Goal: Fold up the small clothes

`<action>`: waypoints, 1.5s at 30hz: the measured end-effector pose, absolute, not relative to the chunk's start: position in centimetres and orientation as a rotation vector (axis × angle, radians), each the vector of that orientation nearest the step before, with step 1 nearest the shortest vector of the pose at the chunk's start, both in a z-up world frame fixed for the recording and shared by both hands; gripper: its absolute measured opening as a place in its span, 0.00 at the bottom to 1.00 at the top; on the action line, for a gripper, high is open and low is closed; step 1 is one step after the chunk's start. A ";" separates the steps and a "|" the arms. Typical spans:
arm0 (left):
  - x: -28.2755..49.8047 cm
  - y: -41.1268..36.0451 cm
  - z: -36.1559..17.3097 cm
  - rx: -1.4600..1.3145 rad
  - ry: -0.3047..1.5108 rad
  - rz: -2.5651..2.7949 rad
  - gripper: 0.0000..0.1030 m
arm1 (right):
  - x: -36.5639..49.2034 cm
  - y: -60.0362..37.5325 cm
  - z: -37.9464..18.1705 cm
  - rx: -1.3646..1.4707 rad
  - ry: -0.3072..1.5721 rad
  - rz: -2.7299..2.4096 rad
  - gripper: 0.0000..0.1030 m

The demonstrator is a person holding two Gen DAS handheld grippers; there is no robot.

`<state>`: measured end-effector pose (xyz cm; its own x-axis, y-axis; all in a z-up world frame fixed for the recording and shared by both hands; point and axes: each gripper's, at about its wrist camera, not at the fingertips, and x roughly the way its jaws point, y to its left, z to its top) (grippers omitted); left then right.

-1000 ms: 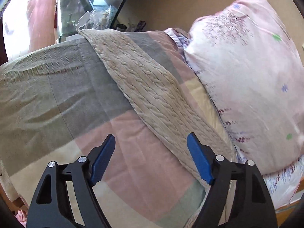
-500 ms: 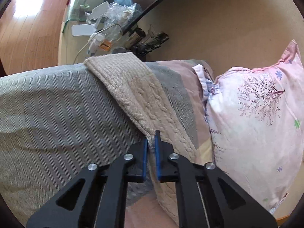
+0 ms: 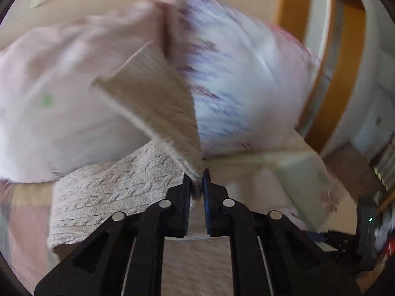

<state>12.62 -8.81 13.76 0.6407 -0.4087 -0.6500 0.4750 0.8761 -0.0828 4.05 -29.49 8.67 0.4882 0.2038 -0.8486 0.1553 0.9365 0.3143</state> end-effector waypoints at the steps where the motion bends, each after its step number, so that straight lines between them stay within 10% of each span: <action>1: 13.1 -12.1 11.8 0.169 0.784 -0.521 0.19 | 3.7 -30.4 8.7 0.386 1.071 0.016 0.60; 6: 11.3 -8.6 8.2 0.032 0.952 -0.529 0.29 | -0.2 -35.5 9.4 0.485 1.071 0.009 0.60; 8: 9.3 -2.9 8.3 -0.018 0.924 -0.435 0.70 | -2.0 -37.2 8.8 0.579 1.104 0.045 0.57; 17: 1.6 13.8 2.2 -0.177 1.242 -0.075 0.71 | -6.8 -35.0 4.7 0.764 1.327 0.255 0.34; 21: -1.6 13.5 1.9 -0.214 1.240 -0.146 0.64 | -8.0 -32.3 3.3 0.846 1.436 0.392 0.17; 24: -2.9 12.7 1.9 -0.255 1.258 -0.206 0.38 | -8.6 -30.4 3.5 0.851 1.429 0.470 0.08; 25: -3.0 12.7 1.5 -0.297 1.285 -0.233 0.11 | -8.1 -30.2 4.0 0.872 1.391 0.486 0.07; 36: 14.5 13.0 9.3 -0.564 0.954 -0.373 0.07 | 10.0 -35.0 12.1 0.999 0.802 0.349 0.07; 39: 21.4 13.3 9.6 -0.527 0.939 -0.233 0.17 | 13.7 -36.5 10.1 1.035 0.833 0.157 0.28; 40: 22.7 13.4 9.2 -0.528 0.982 -0.210 0.17 | 14.2 -36.4 9.4 1.045 0.891 0.093 0.49; 42: 23.0 13.7 8.3 -0.518 1.035 -0.137 0.40 | 13.7 -35.8 8.6 1.089 0.914 0.115 0.54; 43: 22.6 13.9 7.9 -0.503 1.029 -0.125 0.68 | 13.1 -35.7 8.5 1.066 0.919 0.132 0.60; 45: 21.9 14.2 6.6 -0.467 1.041 -0.119 0.76 | 11.8 -35.8 8.8 0.977 0.942 0.104 0.67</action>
